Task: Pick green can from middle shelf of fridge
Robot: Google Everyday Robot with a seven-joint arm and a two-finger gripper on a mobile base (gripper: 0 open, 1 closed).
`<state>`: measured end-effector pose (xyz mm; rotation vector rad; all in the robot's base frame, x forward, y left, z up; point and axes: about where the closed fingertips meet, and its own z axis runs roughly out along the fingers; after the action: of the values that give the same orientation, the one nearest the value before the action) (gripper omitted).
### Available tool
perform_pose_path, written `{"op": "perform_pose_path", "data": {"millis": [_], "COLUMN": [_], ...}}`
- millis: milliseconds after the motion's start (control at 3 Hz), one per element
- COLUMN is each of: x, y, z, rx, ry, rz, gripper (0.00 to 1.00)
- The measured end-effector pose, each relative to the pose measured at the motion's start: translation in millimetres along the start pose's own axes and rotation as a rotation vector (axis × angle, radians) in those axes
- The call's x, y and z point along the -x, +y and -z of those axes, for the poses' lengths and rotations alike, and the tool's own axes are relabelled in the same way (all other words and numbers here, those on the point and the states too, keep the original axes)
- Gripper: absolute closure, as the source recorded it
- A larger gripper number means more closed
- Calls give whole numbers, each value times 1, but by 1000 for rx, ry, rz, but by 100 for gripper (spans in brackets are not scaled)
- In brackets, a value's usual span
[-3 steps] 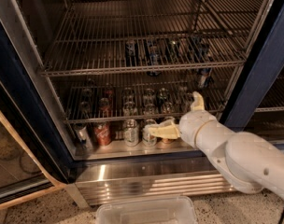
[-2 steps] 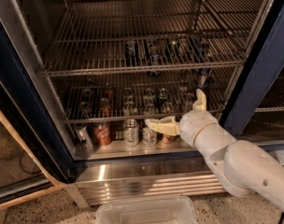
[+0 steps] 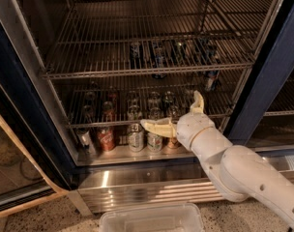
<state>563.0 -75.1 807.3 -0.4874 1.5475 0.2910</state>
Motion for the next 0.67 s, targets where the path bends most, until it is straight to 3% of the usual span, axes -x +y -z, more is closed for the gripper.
{"op": "perform_pose_path", "data": {"millis": [667], "x": [7], "y": [-27], "z": [-21], "rx": [-165], "ry": [-83], "rz": [1], "gripper": [0]}}
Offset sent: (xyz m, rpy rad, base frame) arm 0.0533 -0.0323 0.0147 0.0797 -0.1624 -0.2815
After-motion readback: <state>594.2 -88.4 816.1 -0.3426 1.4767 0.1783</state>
